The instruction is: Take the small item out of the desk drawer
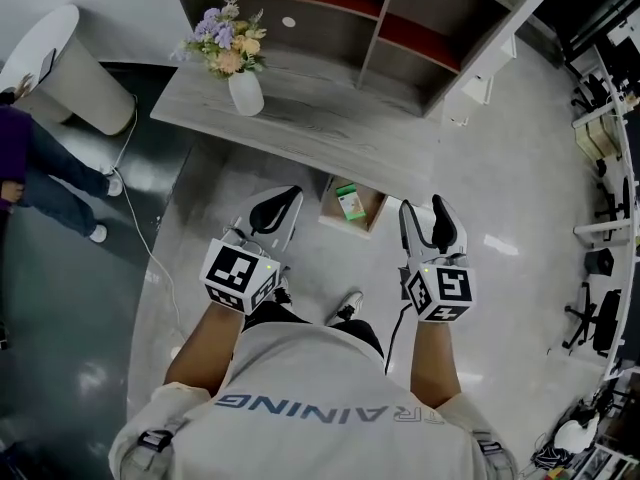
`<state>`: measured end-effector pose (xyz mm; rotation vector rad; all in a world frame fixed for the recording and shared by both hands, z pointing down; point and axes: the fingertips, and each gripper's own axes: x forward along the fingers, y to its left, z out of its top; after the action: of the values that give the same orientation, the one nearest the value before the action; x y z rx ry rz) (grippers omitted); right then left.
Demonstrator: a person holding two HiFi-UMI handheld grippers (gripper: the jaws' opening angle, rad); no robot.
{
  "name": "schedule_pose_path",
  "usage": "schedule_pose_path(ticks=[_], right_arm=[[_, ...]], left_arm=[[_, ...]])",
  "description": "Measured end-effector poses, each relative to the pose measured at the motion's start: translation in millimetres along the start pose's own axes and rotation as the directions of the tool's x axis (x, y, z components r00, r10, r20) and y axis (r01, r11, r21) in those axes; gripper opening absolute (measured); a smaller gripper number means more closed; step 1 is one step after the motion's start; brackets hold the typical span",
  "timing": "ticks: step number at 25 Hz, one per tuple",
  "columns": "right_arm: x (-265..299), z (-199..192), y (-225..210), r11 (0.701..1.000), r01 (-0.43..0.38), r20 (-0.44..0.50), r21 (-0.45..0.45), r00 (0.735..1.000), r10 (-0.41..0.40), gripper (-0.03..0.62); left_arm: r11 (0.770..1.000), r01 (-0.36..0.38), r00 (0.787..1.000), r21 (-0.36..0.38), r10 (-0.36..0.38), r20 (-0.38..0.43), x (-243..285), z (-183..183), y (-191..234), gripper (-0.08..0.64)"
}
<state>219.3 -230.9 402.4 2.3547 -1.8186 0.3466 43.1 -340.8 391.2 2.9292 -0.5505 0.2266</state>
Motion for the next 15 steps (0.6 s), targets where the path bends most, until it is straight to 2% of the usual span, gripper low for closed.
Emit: schedule_pose_path(ticks=[5,7,11,15], right_arm=[[-0.4,-8.5,-2.8,0.999,-0.018,-0.042,-0.036,0.999,0.016,0.4],[-2.9,-10.5,-2.2,0.999,-0.022,-0.049,-0.048,0.999,0.019,0.43],[-3.6,-24.8,-4.2,0.999,-0.019,-0.087,-0.051,0.996,0.015,0.439],[11.1,-72.3,-2.0,0.997,-0.028,-0.203,-0.076,0.979,0.012,0.44]], left_arm=[[1.0,-0.023,1.0,-0.001,0.023,-0.004,-1.6,-0.4,-8.1,-0.002],[1.0,-0.027,1.0,-0.003,0.027,-0.004,-2.2,-0.8,-11.3,-0.002],[1.0,-0.026,1.0,-0.007,0.025,-0.012,-1.9,-4.2,-17.9,-0.002],[0.999,-0.032,0.999,-0.02,0.031,-0.036,0.8,-17.3,-19.6,-0.002]])
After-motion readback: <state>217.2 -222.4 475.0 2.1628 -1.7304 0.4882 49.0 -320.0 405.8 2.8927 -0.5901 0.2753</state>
